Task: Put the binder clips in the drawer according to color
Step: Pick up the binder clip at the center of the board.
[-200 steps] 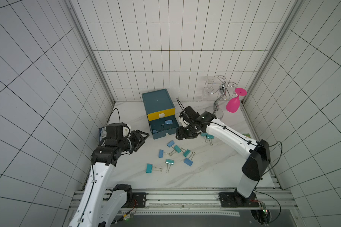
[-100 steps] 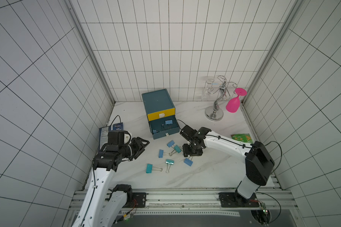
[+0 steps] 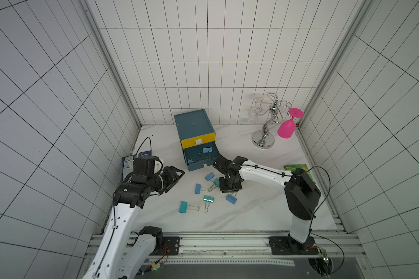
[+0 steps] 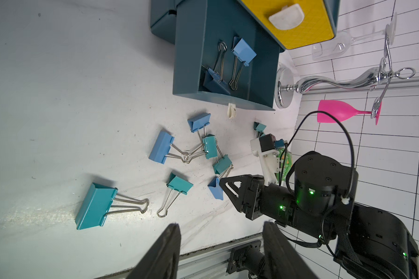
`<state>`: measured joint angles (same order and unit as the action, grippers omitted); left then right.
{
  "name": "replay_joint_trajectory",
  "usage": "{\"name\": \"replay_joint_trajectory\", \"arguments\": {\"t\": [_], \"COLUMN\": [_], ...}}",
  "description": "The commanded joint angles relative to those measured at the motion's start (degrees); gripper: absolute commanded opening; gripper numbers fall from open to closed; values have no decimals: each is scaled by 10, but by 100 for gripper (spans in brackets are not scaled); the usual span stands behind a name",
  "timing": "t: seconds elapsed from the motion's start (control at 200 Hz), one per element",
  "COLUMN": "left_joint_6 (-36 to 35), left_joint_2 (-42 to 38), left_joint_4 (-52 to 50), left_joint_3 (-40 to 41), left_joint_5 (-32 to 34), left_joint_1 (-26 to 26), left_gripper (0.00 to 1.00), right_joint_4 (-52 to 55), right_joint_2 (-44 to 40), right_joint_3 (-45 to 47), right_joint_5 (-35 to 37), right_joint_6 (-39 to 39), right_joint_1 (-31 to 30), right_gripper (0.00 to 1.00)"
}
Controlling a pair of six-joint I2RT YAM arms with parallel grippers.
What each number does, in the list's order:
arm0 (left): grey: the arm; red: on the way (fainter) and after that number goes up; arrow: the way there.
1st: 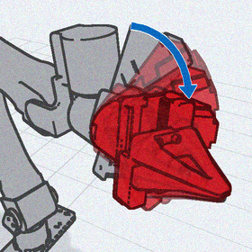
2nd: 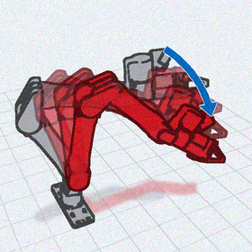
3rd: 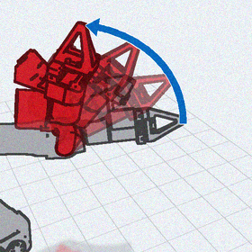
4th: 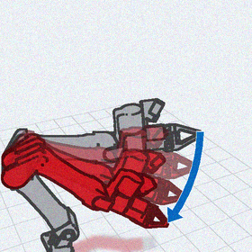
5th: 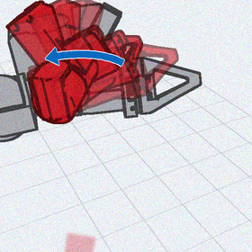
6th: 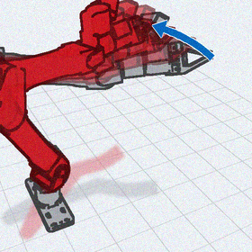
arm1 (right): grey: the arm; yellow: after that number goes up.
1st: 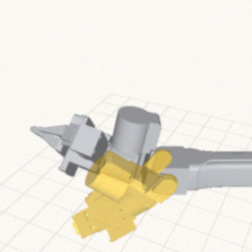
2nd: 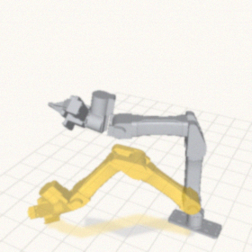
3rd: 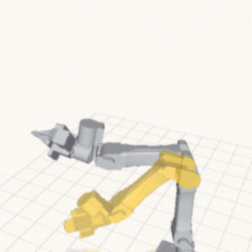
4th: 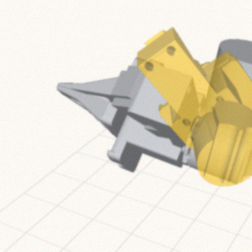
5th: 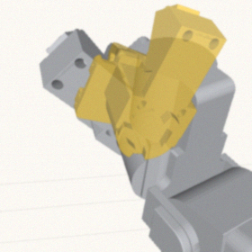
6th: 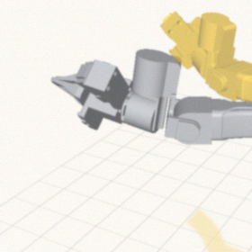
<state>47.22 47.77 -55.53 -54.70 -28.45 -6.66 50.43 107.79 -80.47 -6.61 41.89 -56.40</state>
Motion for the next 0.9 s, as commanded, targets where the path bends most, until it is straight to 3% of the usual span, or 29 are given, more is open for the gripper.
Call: {"name": "replay_joint_trajectory", "arguments": {"t": [0.0,0.335,0.895], "left_joint_6": [-23,-29,3], "left_joint_2": [7,8,13], "left_joint_4": [0,-14,29], "left_joint_3": [-21,-30,0], "left_joint_5": [21,27,13], "left_joint_1": [-8,-11,-10], "left_gripper": [58,58,58], "right_joint_4": [-27,-17,-21], "right_joint_2": [28,79,-7], "right_joint_3": [-27,-44,71], "right_joint_5": [-46,-61,-52], "right_joint_6": [-6,1,28], "right_joint_1": [-9,-9,-12], "right_gripper": [30,23,22]}}
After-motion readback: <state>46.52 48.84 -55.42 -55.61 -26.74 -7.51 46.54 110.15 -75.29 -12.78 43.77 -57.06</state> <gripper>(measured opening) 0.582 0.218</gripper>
